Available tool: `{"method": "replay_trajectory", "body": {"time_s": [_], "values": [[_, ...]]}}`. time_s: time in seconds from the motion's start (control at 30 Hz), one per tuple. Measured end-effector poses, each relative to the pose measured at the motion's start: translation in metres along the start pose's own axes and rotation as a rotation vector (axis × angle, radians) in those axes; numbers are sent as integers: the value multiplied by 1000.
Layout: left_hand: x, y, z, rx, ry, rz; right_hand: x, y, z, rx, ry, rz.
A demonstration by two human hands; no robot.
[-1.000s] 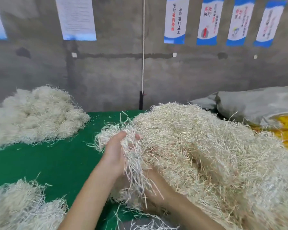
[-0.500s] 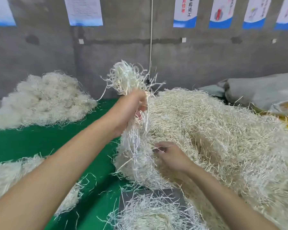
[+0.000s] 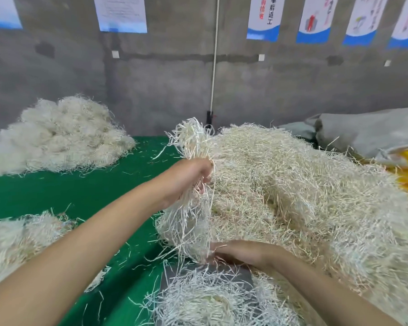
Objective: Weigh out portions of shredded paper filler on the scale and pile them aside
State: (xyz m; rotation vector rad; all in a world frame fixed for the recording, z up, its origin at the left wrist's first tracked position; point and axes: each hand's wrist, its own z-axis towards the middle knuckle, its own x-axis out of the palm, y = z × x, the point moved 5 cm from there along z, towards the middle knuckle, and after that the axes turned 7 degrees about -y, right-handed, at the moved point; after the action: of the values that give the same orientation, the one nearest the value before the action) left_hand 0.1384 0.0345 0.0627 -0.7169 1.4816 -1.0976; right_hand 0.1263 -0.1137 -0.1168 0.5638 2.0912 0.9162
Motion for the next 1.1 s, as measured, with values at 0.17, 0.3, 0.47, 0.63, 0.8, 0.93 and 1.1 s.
{"method": "replay_trajectory", "body": {"time_s": [0.17, 0.3, 0.47, 0.63, 0.8, 0.93, 1.1], "values": [[1, 9, -13, -22, 106, 277, -31, 1, -3, 57, -50, -329], [4, 14, -19, -31, 154, 382, -41, -12, -7, 53, -95, -690], [-5, -1, -19, 58, 66, 380, -50, 0, -24, -65, -106, -715], [-1, -22, -36, 212, 139, 316, -75, 44, -58, -301, -427, -481], [-13, -47, -45, 311, 1, 173, -85, 88, -108, -648, -578, 485], [-7, -59, -56, 431, -107, 89, -49, 132, -119, -668, -425, 384], [8, -48, -69, 433, -124, 162, -44, 151, -101, -686, -819, 533]]}}
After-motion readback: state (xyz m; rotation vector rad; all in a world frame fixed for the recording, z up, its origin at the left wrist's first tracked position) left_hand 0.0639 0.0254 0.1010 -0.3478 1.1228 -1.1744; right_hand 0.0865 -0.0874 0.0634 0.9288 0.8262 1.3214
